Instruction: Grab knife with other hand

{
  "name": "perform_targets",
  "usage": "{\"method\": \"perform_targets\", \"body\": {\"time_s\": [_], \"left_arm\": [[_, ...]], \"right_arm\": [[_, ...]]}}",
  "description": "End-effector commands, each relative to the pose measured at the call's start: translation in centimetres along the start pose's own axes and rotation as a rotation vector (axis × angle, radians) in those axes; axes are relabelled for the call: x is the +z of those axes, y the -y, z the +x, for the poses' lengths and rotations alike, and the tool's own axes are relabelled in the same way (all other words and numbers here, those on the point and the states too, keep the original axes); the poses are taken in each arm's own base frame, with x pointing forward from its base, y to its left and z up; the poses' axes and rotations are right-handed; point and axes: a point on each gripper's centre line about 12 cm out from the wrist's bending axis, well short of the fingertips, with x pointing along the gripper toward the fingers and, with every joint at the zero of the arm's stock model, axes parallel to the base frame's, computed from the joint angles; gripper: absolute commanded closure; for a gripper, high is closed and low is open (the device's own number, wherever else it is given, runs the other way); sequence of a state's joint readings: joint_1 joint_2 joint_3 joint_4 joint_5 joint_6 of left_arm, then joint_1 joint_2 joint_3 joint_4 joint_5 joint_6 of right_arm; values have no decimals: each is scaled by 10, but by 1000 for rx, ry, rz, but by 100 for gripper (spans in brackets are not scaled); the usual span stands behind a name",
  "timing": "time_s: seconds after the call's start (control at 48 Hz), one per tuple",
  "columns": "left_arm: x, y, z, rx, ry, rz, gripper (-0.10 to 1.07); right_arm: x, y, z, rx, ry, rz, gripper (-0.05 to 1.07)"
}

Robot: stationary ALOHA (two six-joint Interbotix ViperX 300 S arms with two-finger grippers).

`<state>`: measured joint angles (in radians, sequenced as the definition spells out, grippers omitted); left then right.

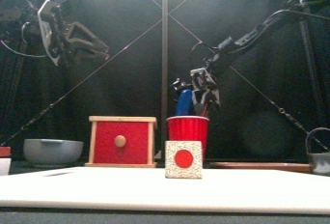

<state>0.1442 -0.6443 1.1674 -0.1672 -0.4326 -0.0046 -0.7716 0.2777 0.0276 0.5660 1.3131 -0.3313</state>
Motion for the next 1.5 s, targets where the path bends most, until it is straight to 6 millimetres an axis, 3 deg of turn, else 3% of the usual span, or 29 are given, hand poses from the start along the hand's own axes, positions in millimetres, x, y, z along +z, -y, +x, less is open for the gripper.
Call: {"method": "perform_targets", "body": {"time_s": [0.0, 0.271, 0.5, 0.771, 1.208, 1.333, 1.479], "left_arm": [[5, 0, 1, 3, 16, -4, 28], [5, -1, 1, 5, 16, -5, 28], [5, -1, 1, 5, 16, -5, 28], [5, -1, 1, 5, 17, -4, 28], [9, -2, 2, 10, 35, 1, 28], [11, -2, 2, 11, 57, 4, 27], [13, -1, 1, 7, 70, 10, 27]], "right_arm": [[4, -7, -14, -9, 37, -24, 45], [5, -11, -19, -14, 49, -27, 70], [0, -34, -44, -14, 75, -81, 86], [-20, -67, -94, -62, 201, -172, 87], [-77, -94, -133, -134, 448, -228, 87], [-99, -98, -136, -151, 554, -232, 86], [-123, -98, -124, -163, 629, -233, 86]]}}
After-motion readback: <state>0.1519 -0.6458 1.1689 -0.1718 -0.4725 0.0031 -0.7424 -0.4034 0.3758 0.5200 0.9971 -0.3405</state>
